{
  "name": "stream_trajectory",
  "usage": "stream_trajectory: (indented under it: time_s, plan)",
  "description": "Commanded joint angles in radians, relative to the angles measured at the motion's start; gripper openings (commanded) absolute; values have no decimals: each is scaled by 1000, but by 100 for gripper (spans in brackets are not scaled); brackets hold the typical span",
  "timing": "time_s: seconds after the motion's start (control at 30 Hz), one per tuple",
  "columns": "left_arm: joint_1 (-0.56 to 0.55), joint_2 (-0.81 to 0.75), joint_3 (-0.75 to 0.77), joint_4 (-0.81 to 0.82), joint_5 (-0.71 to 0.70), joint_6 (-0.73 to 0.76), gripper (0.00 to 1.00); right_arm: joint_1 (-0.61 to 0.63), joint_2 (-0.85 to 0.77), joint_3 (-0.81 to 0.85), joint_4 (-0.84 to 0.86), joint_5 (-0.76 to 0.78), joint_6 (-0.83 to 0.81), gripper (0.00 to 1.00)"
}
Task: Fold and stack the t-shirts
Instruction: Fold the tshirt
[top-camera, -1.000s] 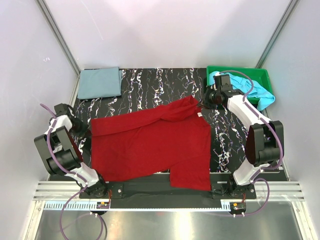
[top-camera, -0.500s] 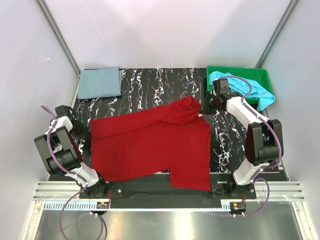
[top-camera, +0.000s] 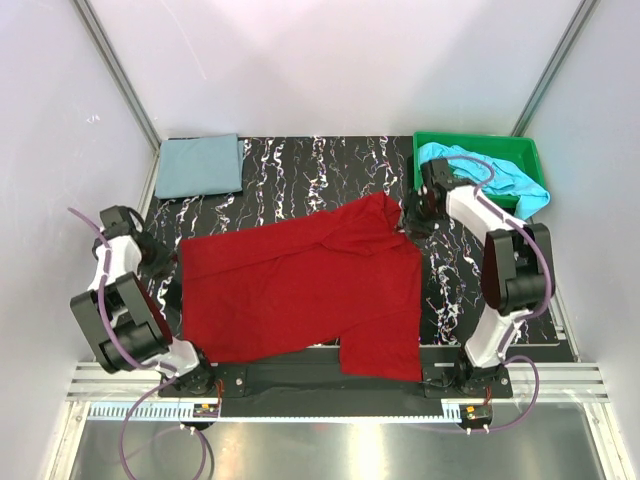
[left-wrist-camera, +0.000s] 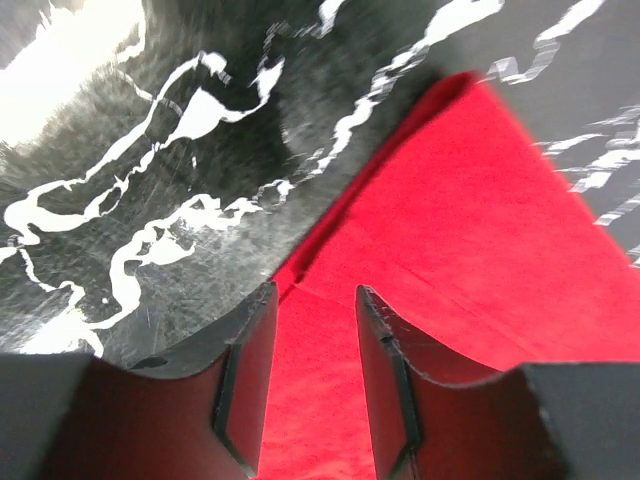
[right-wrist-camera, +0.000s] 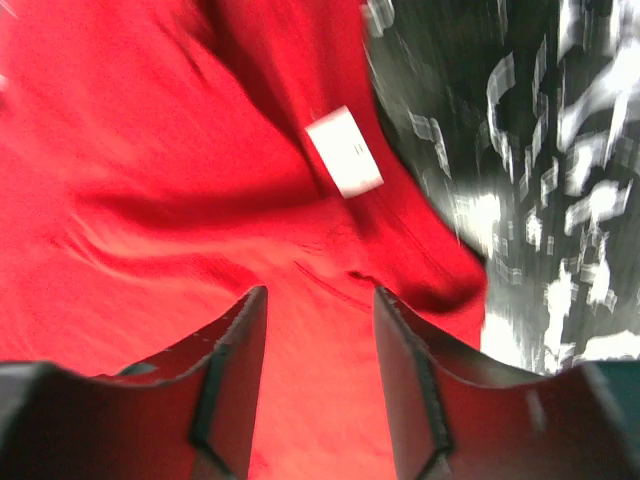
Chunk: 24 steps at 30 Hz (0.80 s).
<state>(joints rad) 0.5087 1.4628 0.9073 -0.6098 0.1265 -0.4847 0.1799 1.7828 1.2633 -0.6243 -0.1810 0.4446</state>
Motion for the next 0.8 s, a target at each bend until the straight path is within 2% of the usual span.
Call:
stream_trajectory:
  time_s: [0.0, 0.2, 0.33, 0.53, 0.67, 0.77]
  plan:
    - [-12, -61, 68, 16, -2, 29, 42, -7, 58, 183, 6, 38, -73, 54]
    - [-55, -15, 104, 47, 65, 63, 42, -7, 280, 491, 8, -21, -106, 60]
    - [-58, 88, 113, 100, 240, 67, 43, -7, 386, 634, 9, -48, -101, 63]
    - [-68, 175, 136, 133, 263, 51, 42, -5, 495, 709, 14, -97, -70, 59]
    - [-68, 254, 151, 136, 269, 44, 36, -5, 552, 738, 18, -98, -66, 56]
    - [-68, 272, 151, 148, 260, 35, 36, -5, 576, 760, 17, -103, -67, 54]
